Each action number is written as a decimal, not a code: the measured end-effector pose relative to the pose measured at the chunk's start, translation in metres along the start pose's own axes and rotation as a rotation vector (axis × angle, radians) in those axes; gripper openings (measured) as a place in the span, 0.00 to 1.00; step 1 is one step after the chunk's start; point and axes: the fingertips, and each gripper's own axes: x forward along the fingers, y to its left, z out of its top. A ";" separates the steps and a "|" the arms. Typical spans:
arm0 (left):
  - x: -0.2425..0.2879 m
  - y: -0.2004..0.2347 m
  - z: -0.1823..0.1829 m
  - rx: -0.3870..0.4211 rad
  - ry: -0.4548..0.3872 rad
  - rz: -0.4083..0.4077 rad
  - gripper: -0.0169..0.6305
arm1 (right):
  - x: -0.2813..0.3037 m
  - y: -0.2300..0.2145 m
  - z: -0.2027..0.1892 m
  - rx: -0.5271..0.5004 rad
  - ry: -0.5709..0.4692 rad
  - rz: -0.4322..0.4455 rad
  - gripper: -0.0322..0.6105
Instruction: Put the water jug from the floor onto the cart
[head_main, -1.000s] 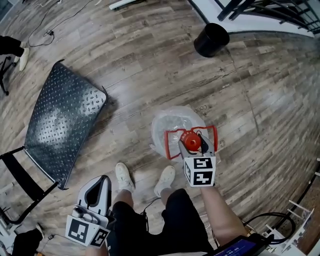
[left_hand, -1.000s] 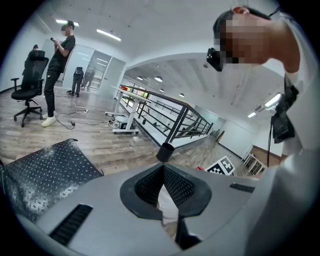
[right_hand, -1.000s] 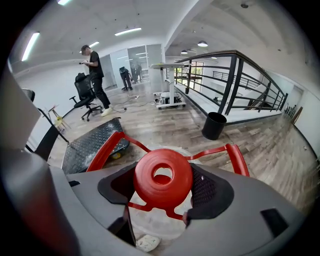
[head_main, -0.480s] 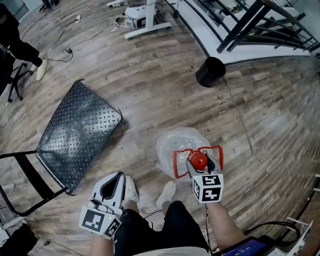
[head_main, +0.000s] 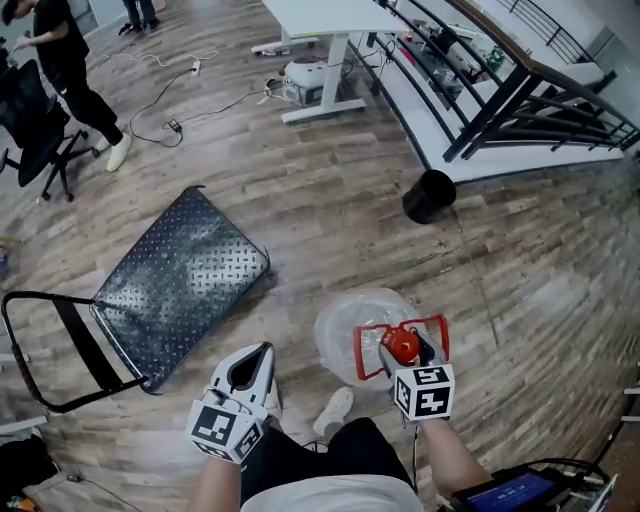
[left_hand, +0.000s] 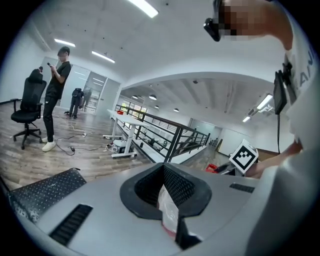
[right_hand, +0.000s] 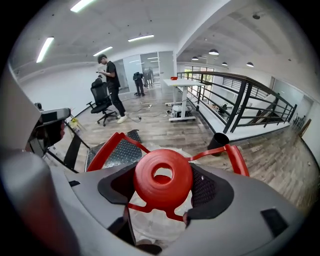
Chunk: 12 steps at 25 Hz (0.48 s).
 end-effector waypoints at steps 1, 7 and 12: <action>-0.004 0.004 0.004 -0.002 -0.010 0.009 0.03 | -0.001 0.006 0.005 -0.014 0.000 0.007 0.54; -0.039 0.041 0.018 -0.025 -0.068 0.103 0.03 | 0.008 0.038 0.020 -0.108 0.022 0.045 0.54; -0.079 0.092 0.026 -0.047 -0.103 0.182 0.03 | 0.019 0.078 0.042 -0.162 0.036 0.075 0.54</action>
